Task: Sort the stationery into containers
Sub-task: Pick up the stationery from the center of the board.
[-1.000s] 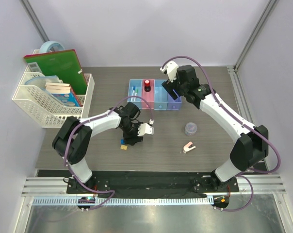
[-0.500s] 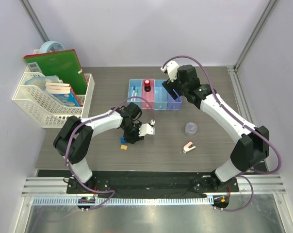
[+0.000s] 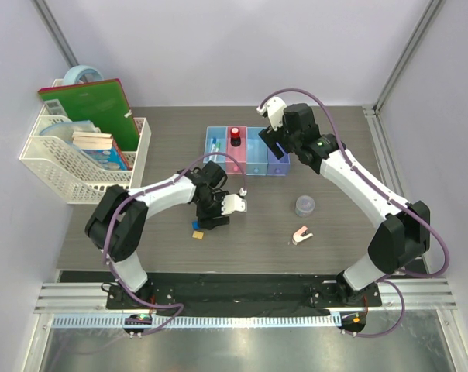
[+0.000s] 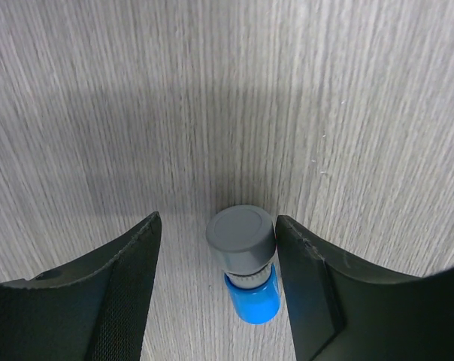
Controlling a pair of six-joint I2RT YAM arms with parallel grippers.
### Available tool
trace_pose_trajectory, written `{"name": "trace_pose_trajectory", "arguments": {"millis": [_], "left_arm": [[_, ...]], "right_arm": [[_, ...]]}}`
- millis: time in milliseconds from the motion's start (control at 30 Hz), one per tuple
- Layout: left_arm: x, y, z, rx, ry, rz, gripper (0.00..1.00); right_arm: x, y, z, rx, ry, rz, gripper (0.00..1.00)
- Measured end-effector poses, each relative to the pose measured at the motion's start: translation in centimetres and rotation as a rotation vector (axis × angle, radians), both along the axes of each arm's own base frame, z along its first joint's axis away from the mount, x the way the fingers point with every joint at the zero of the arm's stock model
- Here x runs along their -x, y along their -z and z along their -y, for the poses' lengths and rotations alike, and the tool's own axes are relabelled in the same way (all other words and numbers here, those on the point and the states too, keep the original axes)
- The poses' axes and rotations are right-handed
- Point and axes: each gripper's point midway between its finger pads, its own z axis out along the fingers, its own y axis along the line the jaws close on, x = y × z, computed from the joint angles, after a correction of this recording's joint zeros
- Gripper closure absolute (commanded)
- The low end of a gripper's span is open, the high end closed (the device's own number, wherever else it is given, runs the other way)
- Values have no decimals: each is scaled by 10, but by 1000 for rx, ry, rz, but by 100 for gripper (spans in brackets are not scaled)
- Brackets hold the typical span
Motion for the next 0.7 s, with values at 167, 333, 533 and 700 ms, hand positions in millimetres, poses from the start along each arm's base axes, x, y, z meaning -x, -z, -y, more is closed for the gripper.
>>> {"name": "trace_pose_trajectory", "arguments": {"millis": [167,333,533,700], "left_arm": [[-1,5,-4,-29,-17,-2,43],[-5,6,-4,-37,-20,5,62],[-9,5,-2,-41,-30,3,100],[-14,4,-2,-49,-70,14,100]], "right_arm": [[0,0,0,-3,1,0,18],[0,-2,1,-6,2,4,17],[1,-2,0,-10,1,3,17],[0,-3,1,-11,4,3,18]]}}
